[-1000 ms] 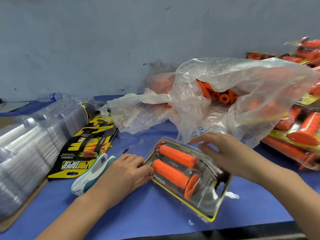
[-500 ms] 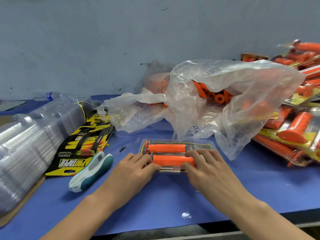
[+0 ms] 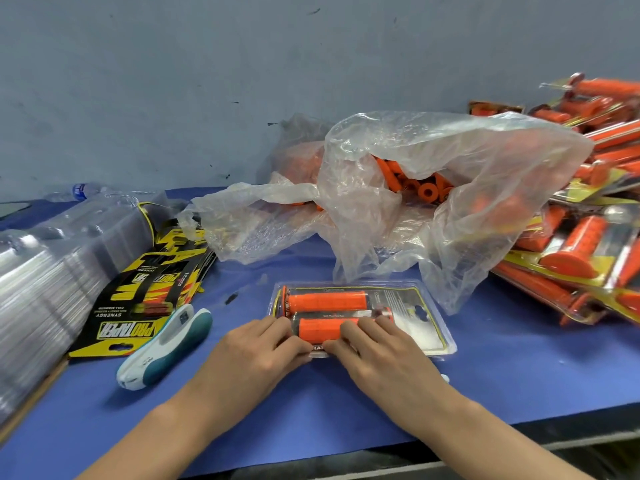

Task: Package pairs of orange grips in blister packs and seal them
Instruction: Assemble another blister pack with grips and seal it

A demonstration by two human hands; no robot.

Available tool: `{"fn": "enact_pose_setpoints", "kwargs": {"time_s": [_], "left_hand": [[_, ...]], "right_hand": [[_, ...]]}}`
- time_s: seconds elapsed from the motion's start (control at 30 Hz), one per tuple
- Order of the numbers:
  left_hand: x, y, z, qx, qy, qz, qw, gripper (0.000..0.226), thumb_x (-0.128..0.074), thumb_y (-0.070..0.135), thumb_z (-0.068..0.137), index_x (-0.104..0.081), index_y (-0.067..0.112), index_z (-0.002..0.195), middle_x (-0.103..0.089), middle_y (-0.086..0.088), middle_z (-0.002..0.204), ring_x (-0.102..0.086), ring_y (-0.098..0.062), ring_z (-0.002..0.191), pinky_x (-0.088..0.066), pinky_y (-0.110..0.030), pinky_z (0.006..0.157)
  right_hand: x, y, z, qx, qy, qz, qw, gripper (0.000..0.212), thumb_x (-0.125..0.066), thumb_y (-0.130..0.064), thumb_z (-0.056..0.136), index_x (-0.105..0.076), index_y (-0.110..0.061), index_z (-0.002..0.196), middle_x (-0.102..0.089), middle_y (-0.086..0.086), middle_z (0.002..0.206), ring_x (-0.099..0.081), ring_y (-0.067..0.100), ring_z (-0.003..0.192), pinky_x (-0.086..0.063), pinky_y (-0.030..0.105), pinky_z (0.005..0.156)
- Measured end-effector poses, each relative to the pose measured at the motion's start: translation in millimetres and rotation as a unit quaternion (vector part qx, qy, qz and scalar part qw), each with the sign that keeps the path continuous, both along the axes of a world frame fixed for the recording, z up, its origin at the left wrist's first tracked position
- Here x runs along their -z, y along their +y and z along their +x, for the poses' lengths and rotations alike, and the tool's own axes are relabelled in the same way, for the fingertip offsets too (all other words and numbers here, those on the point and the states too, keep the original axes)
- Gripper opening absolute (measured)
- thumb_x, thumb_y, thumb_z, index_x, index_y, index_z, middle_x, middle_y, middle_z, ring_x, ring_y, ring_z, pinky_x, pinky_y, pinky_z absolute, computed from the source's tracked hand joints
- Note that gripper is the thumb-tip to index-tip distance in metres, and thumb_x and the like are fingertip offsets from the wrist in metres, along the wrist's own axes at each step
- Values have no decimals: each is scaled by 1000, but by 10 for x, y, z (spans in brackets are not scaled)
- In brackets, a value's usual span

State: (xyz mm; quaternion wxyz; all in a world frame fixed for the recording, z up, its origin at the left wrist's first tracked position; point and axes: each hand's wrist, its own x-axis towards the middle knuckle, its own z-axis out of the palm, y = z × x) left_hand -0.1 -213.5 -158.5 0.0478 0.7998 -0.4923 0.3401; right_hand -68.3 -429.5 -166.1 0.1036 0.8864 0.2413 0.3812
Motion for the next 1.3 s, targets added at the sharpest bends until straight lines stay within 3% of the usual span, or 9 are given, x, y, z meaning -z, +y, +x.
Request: {"fn": "enact_pose_setpoints", "kwargs": {"time_s": [0.27, 0.47, 0.63, 0.7, 0.77, 0.87, 1.03, 1.2, 1.3], "left_hand": [[-60, 219, 23, -15, -3, 6, 1000, 33, -49, 37, 98, -69, 19, 79, -58, 4, 76, -55, -14, 64, -43, -26, 55], [-88, 387, 98, -14, 8, -1, 1000, 32, -49, 37, 96, -67, 19, 77, -56, 5, 76, -47, -10, 68, -36, -23, 62], [-89, 477, 127, -1, 67, -4, 998, 32, -49, 38, 96, -71, 19, 82, -64, 7, 87, -61, -11, 71, -50, -25, 62], [-94, 494, 141, -3, 78, -12, 997, 32, -49, 37, 94, -72, 19, 82, -66, 6, 90, -61, -10, 71, -46, -21, 65], [-104, 521, 170, -15, 74, -17, 997, 32, -48, 36, 94, -72, 20, 82, -66, 7, 92, -58, -8, 71, -38, -17, 67], [-77, 543, 219, -33, 67, -14, 997, 30, -45, 34, 96, -69, 19, 84, -65, 8, 96, -57, -10, 69, -39, -21, 64], [3, 570, 279, -47, 74, -3, 996, 25, -44, 31, 98, -63, 19, 89, -64, 7, 102, -62, -13, 72, -43, -25, 64], [69, 612, 292, -49, 92, -4, 995, 20, -42, 31, 98, -57, 22, 89, -61, 13, 107, -63, -9, 77, -43, -25, 65], [120, 620, 315, -51, 101, -23, 993, 20, -36, 34, 102, -51, 24, 91, -59, 13, 108, -61, -5, 76, -45, -24, 65]], "right_hand": [[-78, -223, -118, -30, 40, -3, 999, 29, -44, -9, 94, -69, -22, 101, -59, -2, 88, -54, 18, 71, -49, 30, 64], [-23, -380, -124, -29, 101, 26, 994, 39, -72, 1, 75, -61, -20, 106, -55, -2, 93, -50, 17, 70, -45, 25, 63], [-47, -459, -66, -28, 92, 31, 995, 33, -70, -5, 76, -67, -22, 104, -58, -4, 94, -57, 20, 83, -44, 30, 87], [-82, -439, -46, -58, 120, 48, 990, 18, -65, -12, 80, -67, -21, 96, -64, -5, 108, -63, 19, 104, -46, 34, 101], [-107, -422, -27, -72, 156, 61, 983, 11, -54, -21, 90, -65, -22, 94, -66, -9, 113, -64, 12, 106, -44, 35, 106], [-121, -431, -19, -72, 181, 75, 978, 22, -45, -35, 99, -64, -24, 96, -68, -14, 108, -67, 8, 94, -47, 32, 101], [-85, -482, -14, -80, 210, 82, 971, 27, -53, -40, 96, -60, -28, 119, -61, -15, 121, -62, 7, 102, -51, 21, 87], [-52, -552, 79, -42, 226, 75, 970, 60, -73, -15, 78, -54, -28, 134, -56, -11, 135, -54, 11, 123, -40, 24, 107], [-42, -560, 145, -31, 205, 53, 977, 63, -77, -15, 79, -54, -28, 136, -55, -13, 138, -54, 8, 125, -38, 24, 108]]}}
